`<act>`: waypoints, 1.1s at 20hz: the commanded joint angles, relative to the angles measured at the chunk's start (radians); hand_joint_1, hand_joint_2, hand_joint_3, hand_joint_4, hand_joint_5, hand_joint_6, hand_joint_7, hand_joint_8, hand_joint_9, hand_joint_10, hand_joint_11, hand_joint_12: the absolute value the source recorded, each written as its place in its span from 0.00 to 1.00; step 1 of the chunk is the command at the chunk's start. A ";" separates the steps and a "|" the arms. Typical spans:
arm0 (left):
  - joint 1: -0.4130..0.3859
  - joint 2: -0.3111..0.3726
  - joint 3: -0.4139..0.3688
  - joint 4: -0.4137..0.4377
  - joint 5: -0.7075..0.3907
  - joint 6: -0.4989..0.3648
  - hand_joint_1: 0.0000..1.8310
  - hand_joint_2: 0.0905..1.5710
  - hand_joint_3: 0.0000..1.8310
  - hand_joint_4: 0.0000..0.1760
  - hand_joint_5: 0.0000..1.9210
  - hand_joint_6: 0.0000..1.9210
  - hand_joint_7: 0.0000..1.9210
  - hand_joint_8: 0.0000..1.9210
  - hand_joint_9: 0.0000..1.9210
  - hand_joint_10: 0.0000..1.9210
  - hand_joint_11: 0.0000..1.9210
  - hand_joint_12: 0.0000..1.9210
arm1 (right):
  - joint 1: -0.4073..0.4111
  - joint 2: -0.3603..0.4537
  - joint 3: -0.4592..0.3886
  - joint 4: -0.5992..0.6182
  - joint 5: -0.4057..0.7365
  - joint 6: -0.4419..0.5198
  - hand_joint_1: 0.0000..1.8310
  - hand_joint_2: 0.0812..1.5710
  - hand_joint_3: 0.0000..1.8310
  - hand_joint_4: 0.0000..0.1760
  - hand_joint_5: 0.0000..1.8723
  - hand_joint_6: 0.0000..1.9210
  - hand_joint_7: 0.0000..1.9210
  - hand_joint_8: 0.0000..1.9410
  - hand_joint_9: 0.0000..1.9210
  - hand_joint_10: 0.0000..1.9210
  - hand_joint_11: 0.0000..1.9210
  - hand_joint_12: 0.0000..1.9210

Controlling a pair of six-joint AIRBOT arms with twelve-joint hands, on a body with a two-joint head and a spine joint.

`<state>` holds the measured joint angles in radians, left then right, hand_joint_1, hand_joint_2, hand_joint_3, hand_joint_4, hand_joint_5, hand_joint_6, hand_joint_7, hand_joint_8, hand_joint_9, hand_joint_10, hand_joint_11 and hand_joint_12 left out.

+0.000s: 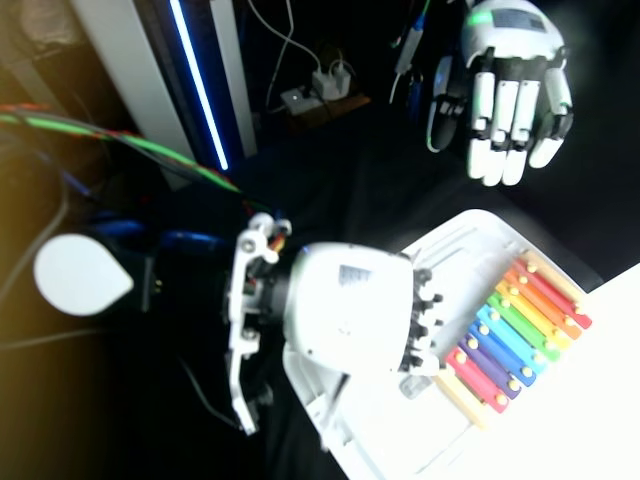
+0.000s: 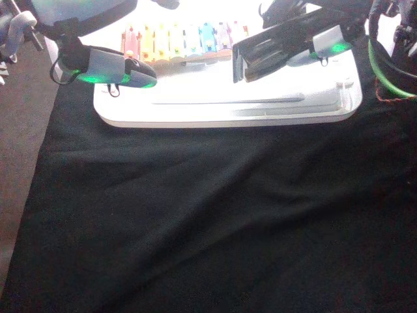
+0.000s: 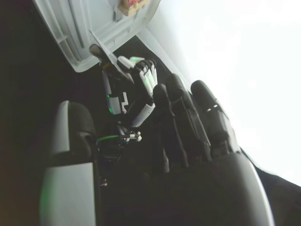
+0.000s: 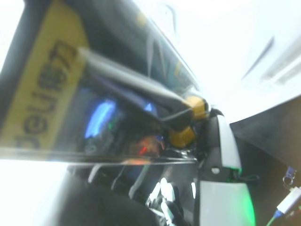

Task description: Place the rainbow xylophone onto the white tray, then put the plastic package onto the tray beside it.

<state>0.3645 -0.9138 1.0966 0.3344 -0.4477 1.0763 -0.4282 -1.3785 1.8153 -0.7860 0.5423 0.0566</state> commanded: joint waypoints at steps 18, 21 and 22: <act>-0.008 -0.004 -0.022 -0.017 -0.154 0.001 0.54 0.60 0.00 0.00 0.19 0.00 0.35 0.00 0.34 0.00 0.03 0.63 | 0.019 -0.114 0.168 0.069 0.022 0.007 0.68 0.74 0.00 0.00 0.45 0.47 0.47 0.72 0.47 0.73 0.44 0.84; -0.008 -0.006 -0.023 -0.017 -0.154 0.001 0.53 0.62 0.00 0.00 0.18 0.00 0.34 0.00 0.33 0.00 0.01 0.61 | 0.002 -0.132 0.184 0.068 0.006 0.007 0.68 0.73 0.00 0.00 0.46 0.44 0.48 0.69 0.49 0.65 0.44 0.79; -0.008 -0.006 -0.023 -0.017 -0.153 0.001 0.53 0.62 0.00 0.07 0.17 0.00 0.34 0.00 0.33 0.00 0.00 0.60 | -0.002 -0.138 0.187 0.068 0.003 0.007 0.74 0.71 0.00 0.00 0.46 0.49 0.49 0.56 0.47 0.67 0.34 0.66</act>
<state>0.3645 -0.9188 1.0767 0.3305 -0.4770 1.0763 -0.4416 -1.5173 1.9999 -0.7643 0.4709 0.0566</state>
